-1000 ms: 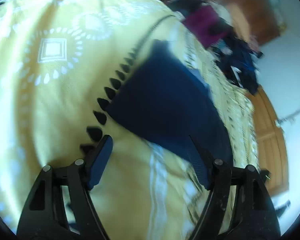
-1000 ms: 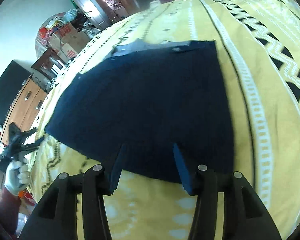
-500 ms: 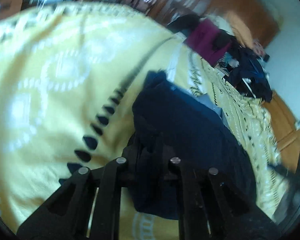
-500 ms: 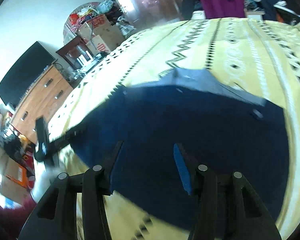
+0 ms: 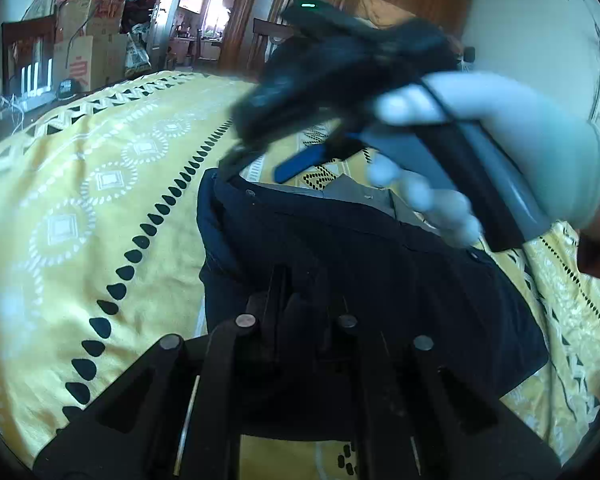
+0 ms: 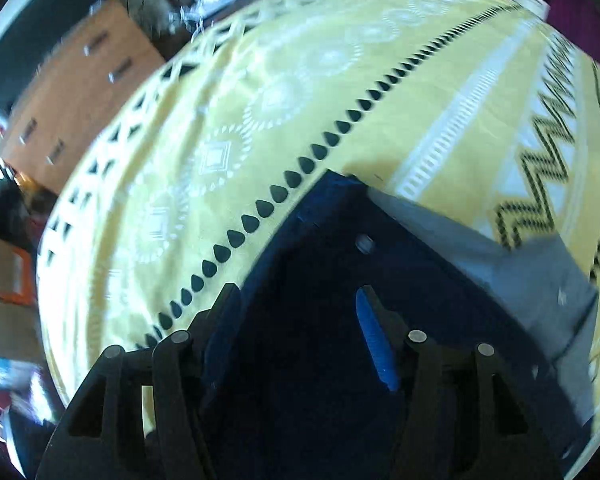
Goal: Fold small clothes
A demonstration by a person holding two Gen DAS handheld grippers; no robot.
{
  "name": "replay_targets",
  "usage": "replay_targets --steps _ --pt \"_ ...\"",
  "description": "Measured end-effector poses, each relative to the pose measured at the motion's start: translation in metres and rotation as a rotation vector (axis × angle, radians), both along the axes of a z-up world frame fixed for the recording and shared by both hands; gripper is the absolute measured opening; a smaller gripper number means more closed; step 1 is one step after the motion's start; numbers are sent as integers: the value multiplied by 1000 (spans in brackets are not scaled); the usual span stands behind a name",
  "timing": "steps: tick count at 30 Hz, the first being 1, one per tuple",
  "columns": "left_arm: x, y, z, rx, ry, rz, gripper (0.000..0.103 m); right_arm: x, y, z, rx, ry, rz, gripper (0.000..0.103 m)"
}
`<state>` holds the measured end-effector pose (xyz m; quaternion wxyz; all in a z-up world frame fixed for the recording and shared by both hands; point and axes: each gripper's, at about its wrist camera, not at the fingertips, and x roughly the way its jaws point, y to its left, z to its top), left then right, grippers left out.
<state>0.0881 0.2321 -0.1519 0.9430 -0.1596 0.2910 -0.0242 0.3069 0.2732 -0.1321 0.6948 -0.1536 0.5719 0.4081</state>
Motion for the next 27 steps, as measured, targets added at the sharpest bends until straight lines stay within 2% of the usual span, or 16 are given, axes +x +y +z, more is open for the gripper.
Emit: replay_targets --steps 4,8,13,14,15,16,18,22,27 --pt "5 -4 1 22 -7 -17 8 -8 25 -14 -119 2 44 64" --pt "7 -8 0 38 -8 -30 8 -6 36 -33 -236 -24 42 64" --pt "11 -11 0 52 4 -53 8 -10 54 -56 -314 -31 57 62" --pt "10 -14 1 64 5 -56 8 -12 54 -61 -311 -34 55 57" --pt "9 -18 3 80 1 -67 8 -12 52 -62 -292 -42 51 35" --pt "7 -22 5 87 -6 -75 8 -10 49 -60 -271 -37 40 32" --pt "0 -25 12 94 -44 -109 9 -4 29 -43 -148 -15 -3 20" --pt "-21 -34 33 98 -138 -177 9 6 -45 5 117 42 -112 15" --pt "-23 -68 54 133 -180 -263 9 4 -127 33 326 35 -223 15"
